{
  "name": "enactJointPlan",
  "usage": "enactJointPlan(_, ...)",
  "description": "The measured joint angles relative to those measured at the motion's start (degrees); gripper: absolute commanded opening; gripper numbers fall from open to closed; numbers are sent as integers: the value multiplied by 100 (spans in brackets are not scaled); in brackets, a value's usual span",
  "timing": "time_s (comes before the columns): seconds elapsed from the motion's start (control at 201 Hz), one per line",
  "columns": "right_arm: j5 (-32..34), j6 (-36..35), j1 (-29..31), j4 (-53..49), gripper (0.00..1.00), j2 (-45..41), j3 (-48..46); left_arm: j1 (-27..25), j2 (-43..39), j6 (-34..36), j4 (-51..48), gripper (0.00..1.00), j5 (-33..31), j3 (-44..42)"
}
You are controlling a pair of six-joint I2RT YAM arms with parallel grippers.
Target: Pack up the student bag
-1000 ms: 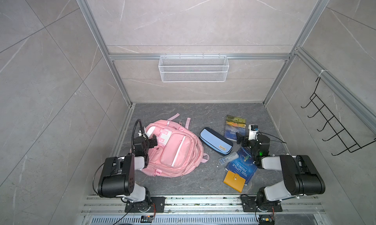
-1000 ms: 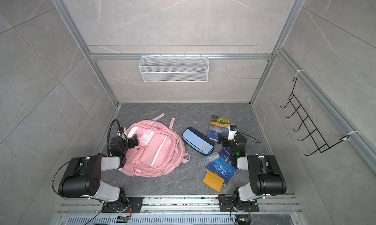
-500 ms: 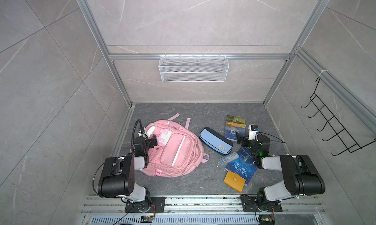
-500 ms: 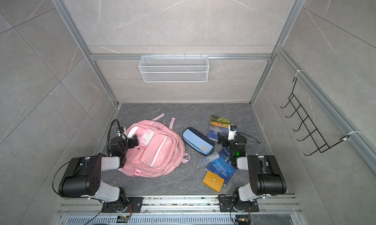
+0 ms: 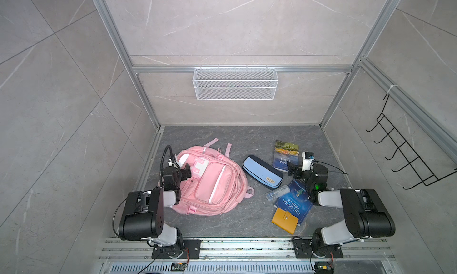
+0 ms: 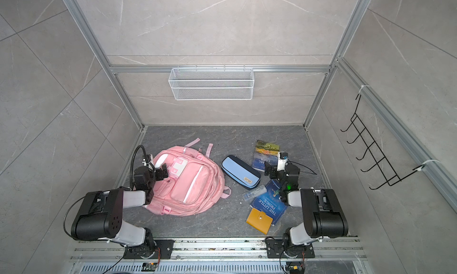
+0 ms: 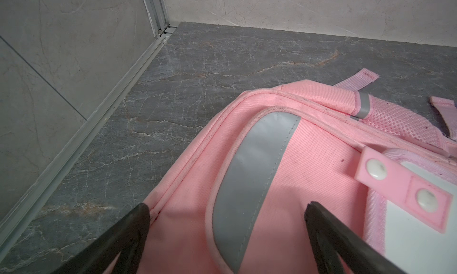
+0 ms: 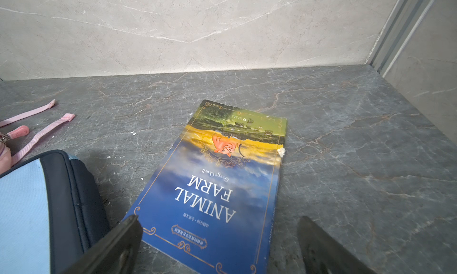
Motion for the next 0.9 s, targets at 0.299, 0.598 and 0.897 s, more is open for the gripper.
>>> enactJointPlan(0.299, 352, 140, 0, -1429, 100, -951, 299, 0, -629, -35, -1423, 100, -22, 415)
enactJointPlan(0.598, 1132, 1364, 83, -5226, 100, -1331, 2691, -170, -1954, -1012, -4817, 100, -7, 1937)
enactJointPlan(0.897, 946, 2155, 1394, -7479, 100, -920, 3880, -1932, -1488, -2317, -7608, 96, 164, 3539)
